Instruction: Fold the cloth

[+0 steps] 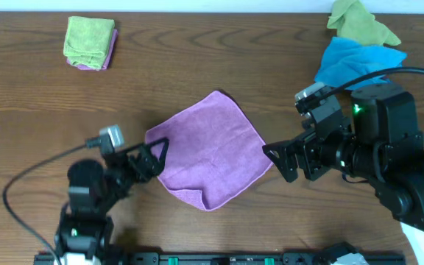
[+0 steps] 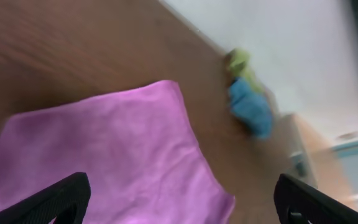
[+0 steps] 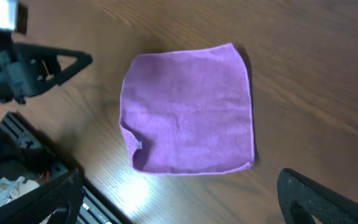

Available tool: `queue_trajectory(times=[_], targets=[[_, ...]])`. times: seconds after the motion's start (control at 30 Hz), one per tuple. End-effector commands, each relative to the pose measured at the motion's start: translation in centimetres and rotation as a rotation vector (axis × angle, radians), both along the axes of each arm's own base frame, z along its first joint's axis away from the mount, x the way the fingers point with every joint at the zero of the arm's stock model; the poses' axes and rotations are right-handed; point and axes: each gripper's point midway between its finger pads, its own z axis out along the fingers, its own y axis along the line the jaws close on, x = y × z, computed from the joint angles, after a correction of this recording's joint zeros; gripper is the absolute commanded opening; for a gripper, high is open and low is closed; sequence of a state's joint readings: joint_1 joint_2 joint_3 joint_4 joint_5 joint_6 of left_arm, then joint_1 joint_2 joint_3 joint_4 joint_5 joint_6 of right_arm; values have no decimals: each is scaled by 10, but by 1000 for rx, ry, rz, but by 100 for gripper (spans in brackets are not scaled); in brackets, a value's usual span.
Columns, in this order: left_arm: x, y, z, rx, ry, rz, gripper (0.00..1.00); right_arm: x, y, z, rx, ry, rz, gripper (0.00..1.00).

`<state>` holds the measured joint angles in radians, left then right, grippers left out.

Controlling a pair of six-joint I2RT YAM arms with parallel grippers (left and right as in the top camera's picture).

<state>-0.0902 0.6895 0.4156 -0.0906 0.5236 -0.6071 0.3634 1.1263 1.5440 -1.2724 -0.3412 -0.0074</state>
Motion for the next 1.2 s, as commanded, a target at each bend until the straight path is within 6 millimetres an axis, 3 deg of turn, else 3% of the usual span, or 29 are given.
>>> queue_trajectory(times=[0.0, 0.13, 0.27, 0.33, 0.6, 0.63, 0.67, 0.7, 0.77, 0.8, 1.03, 1.17], targets=[[26, 6, 3, 214, -9, -56, 96, 2, 0, 4, 7, -16, -2, 99], [52, 26, -15, 431, 153, -61, 96, 5, -4, 3, -15, -27, -24, 99], [57, 42, -37, 626, 341, -59, 96, 10, -8, 4, -33, -44, -44, 99], [56, 39, -47, 701, 384, -72, 96, 13, -10, 5, -40, -58, -54, 99], [41, -5, -87, 885, 427, -242, 96, 16, -9, 7, -38, -76, -59, 99], [39, -4, -92, 891, 445, -249, 93, 15, -10, 6, -40, -69, -59, 99], [38, -2, -96, 896, 462, -252, 75, 14, -10, 5, -43, -64, -59, 99], [35, 0, -103, 897, 492, -252, 49, 13, -12, 4, -51, -57, -63, 99], [32, 1, -110, 875, 536, -219, 16, 13, -16, 1, -73, -52, -79, 99], [32, 2, -114, 863, 558, -200, 6, 13, -18, 0, -84, -50, -87, 99], [39, 7, -141, 911, 604, -182, 6, 12, -20, -2, -97, -48, -86, 99], [52, 14, -144, 957, 577, -132, 6, 13, -23, -3, -114, -54, -92, 99]])
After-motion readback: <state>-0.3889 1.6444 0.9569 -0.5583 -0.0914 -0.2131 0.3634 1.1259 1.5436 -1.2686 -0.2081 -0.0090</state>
